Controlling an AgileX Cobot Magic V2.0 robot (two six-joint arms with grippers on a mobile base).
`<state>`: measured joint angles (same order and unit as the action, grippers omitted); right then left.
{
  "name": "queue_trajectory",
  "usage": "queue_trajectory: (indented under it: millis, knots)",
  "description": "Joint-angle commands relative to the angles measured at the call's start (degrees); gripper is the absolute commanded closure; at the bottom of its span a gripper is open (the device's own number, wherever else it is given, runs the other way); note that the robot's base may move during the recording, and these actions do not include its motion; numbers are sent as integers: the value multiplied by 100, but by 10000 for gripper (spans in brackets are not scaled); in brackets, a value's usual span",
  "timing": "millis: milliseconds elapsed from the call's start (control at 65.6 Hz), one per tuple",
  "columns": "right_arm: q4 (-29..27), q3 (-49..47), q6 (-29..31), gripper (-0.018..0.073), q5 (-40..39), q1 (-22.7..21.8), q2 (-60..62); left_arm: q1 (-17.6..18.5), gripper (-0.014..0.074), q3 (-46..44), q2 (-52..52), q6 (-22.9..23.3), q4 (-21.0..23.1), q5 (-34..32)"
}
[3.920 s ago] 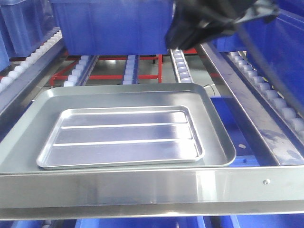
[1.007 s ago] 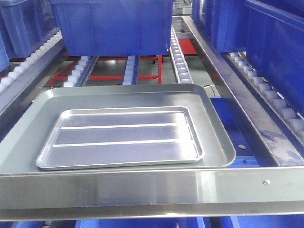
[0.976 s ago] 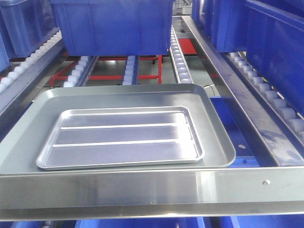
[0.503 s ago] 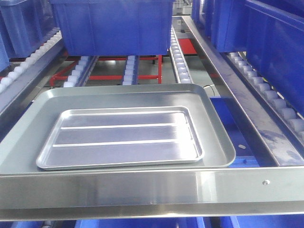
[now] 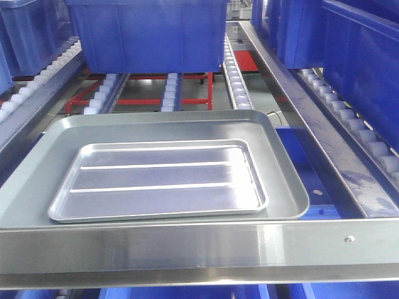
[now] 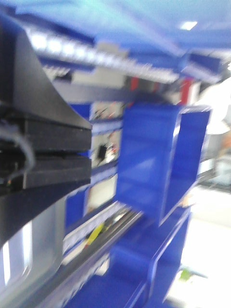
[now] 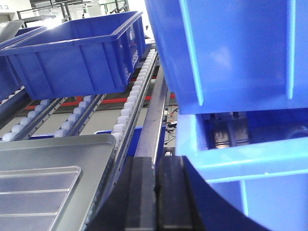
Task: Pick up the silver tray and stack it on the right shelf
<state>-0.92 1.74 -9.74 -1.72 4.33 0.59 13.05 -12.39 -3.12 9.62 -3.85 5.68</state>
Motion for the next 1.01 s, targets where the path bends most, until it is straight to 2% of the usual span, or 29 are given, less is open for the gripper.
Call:
queue_trajectory:
  millis: [0, 31, 92, 153, 305, 351, 991]
  knots:
    - [18, -6, 57, 511, -479, -32, 9, -357, 689, 283, 135, -572, 437, -940]
    - [18, -6, 57, 511, -479, -32, 9, -491, 689, 445, 223, -755, 585, -940]
    - [18, -6, 57, 511, -479, -32, 9, -708, 689, 744, 404, -1028, 602, -940]
    - [18, -6, 57, 511, -479, -32, 9, -822, 689, 982, 460, -1069, 602, -1012]
    - [18, -6, 57, 511, -479, -32, 4, -824, 689, 1580, 446, -1069, 602, -1381]
    - [18, -6, 57, 511, -479, -32, 4, -824, 689, 1542, 446, -1069, 590, -1125]
    - [18, -6, 57, 511, -485, -32, 3, -824, 689, 1559, 446, -1069, 602, -1199]
